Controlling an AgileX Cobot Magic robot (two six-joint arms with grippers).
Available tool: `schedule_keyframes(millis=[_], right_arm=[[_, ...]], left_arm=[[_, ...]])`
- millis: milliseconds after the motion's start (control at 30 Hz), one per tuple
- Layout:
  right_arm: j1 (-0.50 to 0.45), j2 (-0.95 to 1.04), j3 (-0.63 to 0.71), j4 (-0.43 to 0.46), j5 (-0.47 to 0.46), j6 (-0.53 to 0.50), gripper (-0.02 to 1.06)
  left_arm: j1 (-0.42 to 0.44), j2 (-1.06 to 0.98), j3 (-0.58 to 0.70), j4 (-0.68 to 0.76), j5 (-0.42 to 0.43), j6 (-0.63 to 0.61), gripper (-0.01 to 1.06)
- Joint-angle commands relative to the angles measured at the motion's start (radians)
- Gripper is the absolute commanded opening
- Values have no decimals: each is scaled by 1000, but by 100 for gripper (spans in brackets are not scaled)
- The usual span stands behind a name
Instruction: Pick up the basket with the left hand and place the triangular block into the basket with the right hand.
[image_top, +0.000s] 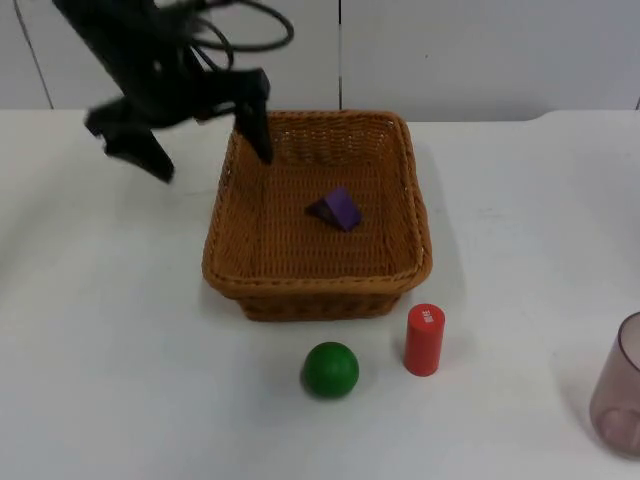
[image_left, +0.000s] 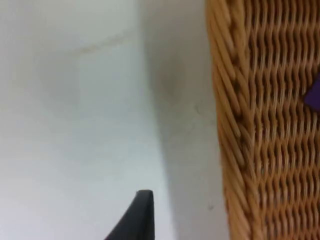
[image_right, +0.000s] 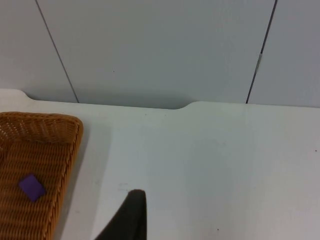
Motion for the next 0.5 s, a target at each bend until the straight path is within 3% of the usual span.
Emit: schedule_keyframes(millis=[0,233,367,467], right_arm=[[-6,-8,1,1,0,-12,105],[-6,-8,1,27,34,-12,105],[-6,-8,1,31,30,-14,105],[-6,-8,1,31,30,-14,105]], left_arm=[[-2,-95,-3,100,29,-51,105],[-14,-300,6,245,40,-104,105],[-38,-511,122,438,-28,-199,105],[-38,-629,194,458,-54,-214,105]])
